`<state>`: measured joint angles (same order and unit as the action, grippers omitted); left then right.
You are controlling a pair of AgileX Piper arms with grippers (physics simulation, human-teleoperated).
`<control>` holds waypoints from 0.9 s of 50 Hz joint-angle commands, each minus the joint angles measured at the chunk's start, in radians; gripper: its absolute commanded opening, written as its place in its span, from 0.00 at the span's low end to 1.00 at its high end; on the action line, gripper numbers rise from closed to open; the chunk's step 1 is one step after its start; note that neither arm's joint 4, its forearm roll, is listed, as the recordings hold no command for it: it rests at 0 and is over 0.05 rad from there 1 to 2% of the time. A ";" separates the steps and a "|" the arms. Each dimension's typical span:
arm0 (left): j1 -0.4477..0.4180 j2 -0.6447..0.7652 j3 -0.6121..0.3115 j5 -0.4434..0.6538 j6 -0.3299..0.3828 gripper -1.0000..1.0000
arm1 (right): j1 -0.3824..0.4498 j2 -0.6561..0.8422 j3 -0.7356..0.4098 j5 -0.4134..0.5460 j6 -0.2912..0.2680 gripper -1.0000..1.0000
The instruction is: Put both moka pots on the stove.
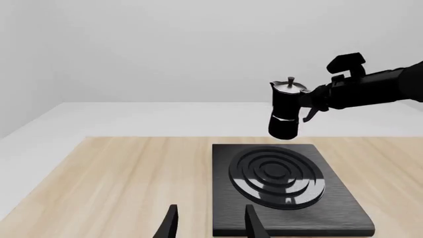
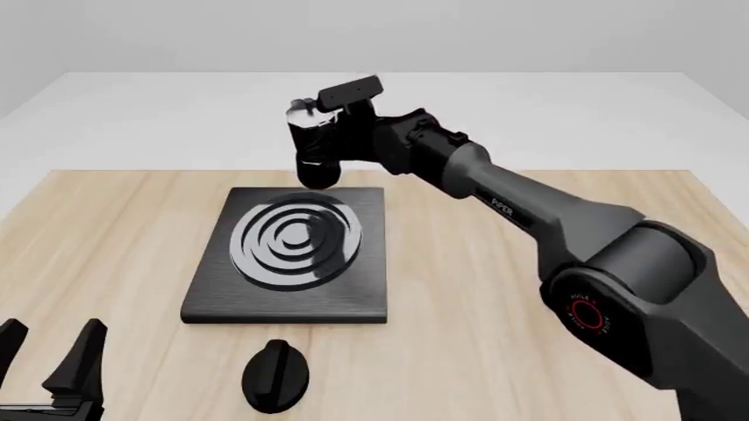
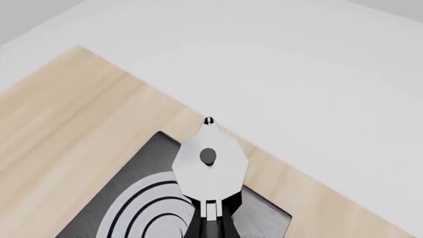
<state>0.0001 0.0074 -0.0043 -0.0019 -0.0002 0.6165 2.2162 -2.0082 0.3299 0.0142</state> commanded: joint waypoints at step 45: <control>0.000 0.000 0.000 0.000 0.000 1.00 | 0.042 -0.003 0.045 -0.055 0.058 0.00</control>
<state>0.0001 0.0073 -0.0043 -0.0019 -0.0002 0.6590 2.2244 -1.9333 0.2809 0.0584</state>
